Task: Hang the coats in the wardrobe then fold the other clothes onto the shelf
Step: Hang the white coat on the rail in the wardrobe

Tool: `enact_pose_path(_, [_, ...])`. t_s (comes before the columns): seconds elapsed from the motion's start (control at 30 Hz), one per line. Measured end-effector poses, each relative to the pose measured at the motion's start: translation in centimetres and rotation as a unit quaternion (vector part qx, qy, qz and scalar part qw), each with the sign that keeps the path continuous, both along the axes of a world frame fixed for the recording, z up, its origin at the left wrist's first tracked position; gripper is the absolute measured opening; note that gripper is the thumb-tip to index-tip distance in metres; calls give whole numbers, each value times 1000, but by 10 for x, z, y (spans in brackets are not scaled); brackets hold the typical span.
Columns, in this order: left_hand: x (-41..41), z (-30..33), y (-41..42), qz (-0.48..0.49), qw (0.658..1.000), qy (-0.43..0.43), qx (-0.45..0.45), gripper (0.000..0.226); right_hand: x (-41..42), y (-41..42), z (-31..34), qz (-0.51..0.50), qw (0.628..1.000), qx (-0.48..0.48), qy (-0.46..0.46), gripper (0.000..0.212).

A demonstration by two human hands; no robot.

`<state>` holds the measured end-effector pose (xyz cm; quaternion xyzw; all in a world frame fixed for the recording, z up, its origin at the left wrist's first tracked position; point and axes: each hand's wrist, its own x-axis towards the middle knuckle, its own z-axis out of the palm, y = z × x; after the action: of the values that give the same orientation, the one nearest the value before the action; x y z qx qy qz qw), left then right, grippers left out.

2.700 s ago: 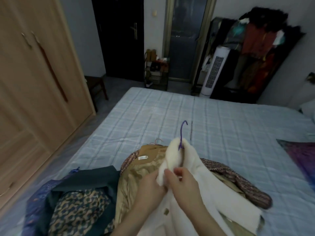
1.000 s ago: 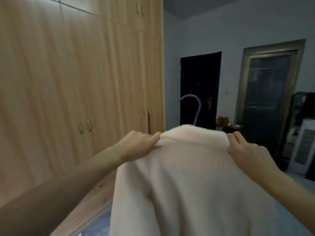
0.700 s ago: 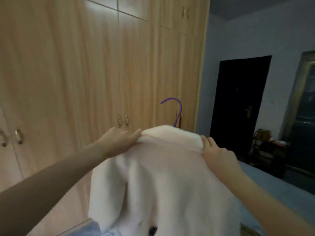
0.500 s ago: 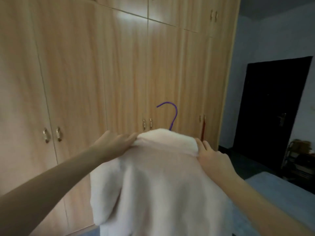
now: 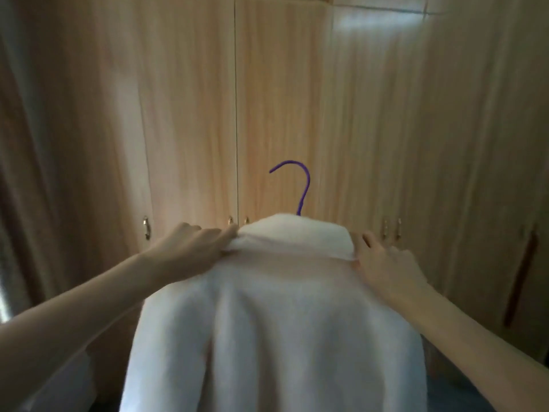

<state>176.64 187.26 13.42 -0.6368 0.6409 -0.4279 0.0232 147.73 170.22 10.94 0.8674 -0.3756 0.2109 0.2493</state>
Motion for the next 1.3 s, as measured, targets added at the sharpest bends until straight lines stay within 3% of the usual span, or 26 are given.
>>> enact_pose_path(0.2, [87,0,57,14,1000,-15,-14,58,112,4,-10,108,992,-42,-51,34])
enact_pose_path(0.37, [126,3,66,7,999,7,-31,55,183,3,-19,180,982,-14,-62,50])
enact_pose_path(0.47, [142,4,58,43,987,151,-24,50,219,-4,-20,214,974,13,-71,57])
enact_pose_path(0.57, [165,4,47,114,939,324,2,52,249,-17,-20,197,979,29,-53,55])
enact_pose_path(0.67, [190,-2,29,93,905,414,33,61,271,-29,-24,206,977,45,-40,50])
enact_pose_path(0.87, [233,-20,-31,128,870,462,115,59,315,-74,-36,214,974,78,-9,33])
enact_pose_path(1.07, [275,-35,-109,164,835,494,177,31,365,-143,-54,223,970,91,11,31])
enact_pose_path(1.17, [295,-51,-143,206,848,455,179,28,392,-171,-68,228,968,99,24,34])
enact_pose_path(1.3, [317,-76,-171,215,900,350,148,31,416,-202,-84,219,963,154,18,33])
